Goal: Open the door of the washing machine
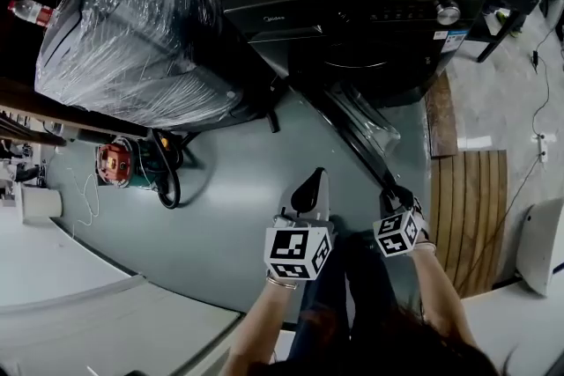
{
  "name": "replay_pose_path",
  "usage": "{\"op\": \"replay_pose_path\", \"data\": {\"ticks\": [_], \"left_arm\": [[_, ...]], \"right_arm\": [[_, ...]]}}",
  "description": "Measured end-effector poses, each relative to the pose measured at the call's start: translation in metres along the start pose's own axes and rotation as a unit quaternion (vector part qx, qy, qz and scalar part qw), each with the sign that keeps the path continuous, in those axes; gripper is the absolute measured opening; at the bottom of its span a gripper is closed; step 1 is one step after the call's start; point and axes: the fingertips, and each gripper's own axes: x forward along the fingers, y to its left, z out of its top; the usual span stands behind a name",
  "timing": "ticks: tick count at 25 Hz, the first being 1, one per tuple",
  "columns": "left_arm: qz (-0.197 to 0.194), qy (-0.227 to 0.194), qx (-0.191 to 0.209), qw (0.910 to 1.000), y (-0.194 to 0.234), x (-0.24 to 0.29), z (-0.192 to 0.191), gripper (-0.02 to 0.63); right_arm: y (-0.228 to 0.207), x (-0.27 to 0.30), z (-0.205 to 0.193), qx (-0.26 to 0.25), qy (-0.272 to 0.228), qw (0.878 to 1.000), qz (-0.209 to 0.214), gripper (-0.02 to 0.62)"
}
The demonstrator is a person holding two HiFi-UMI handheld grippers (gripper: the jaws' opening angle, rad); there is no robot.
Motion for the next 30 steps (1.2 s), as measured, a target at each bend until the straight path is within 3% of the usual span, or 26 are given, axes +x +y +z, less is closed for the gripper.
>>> {"op": "replay_pose_path", "data": {"ticks": [10, 30], "left_arm": [[0.016, -0.005, -0.003, 0.9999, 0.021, -0.025, -0.008, 0.014], [-0.013, -0.002, -0.005, 0.9999, 0.068, -0.053, -0.017, 0.014]], "right_arm": [[0.020, -0.001, 0.001, 0.019, -0.010, 1.000, -0.001, 0.089], [0.078, -0.002, 0.008, 0.069, -0.005, 0.997, -0.028, 0.087]]}}
